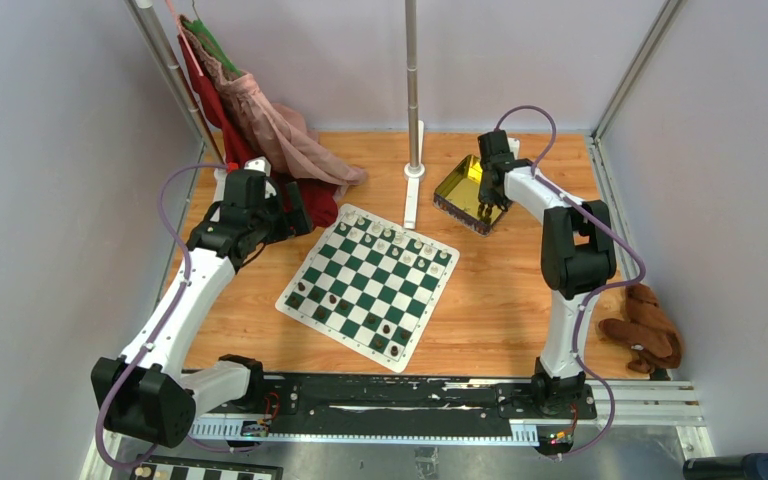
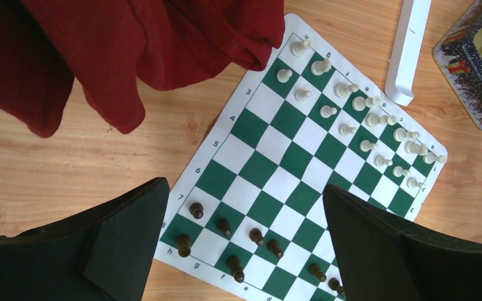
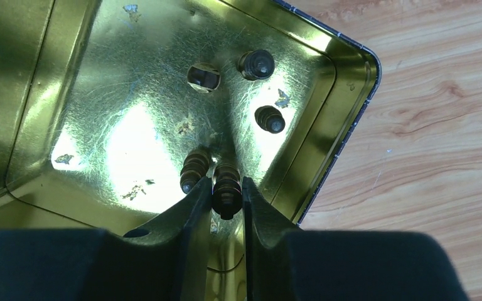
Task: Set up the chess pieces on the board
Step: Pick up the chess piece from the storage box.
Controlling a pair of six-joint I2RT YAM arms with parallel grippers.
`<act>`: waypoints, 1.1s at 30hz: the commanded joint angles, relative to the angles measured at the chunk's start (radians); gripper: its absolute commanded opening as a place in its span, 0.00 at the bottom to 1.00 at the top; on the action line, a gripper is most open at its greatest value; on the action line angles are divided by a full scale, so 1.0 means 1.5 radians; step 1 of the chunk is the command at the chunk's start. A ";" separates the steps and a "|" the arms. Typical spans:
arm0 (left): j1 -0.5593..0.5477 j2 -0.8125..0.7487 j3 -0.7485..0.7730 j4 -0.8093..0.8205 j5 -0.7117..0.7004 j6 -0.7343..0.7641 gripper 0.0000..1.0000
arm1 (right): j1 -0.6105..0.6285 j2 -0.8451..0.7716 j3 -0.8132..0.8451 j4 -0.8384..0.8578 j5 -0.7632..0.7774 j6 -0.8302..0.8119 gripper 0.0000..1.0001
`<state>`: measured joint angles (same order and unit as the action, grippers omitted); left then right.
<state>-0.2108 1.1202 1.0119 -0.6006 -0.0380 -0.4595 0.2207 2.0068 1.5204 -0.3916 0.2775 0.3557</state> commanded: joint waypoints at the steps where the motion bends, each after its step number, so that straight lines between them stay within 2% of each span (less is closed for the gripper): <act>1: 0.004 0.003 0.023 -0.001 -0.002 0.005 1.00 | -0.014 -0.007 -0.017 -0.002 0.005 0.005 0.12; 8: 0.004 -0.001 0.019 0.003 -0.001 0.003 1.00 | -0.015 -0.020 -0.018 0.000 0.013 -0.005 0.00; 27: 0.004 -0.045 -0.004 0.026 0.008 -0.012 1.00 | -0.013 -0.109 -0.038 0.001 0.012 -0.044 0.00; 33: 0.004 -0.068 -0.013 0.032 0.012 -0.021 1.00 | -0.009 -0.154 -0.053 -0.004 -0.017 -0.063 0.00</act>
<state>-0.2108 1.0496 1.0023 -0.5827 -0.0273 -0.4805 0.2150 1.8412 1.4647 -0.3847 0.2768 0.2947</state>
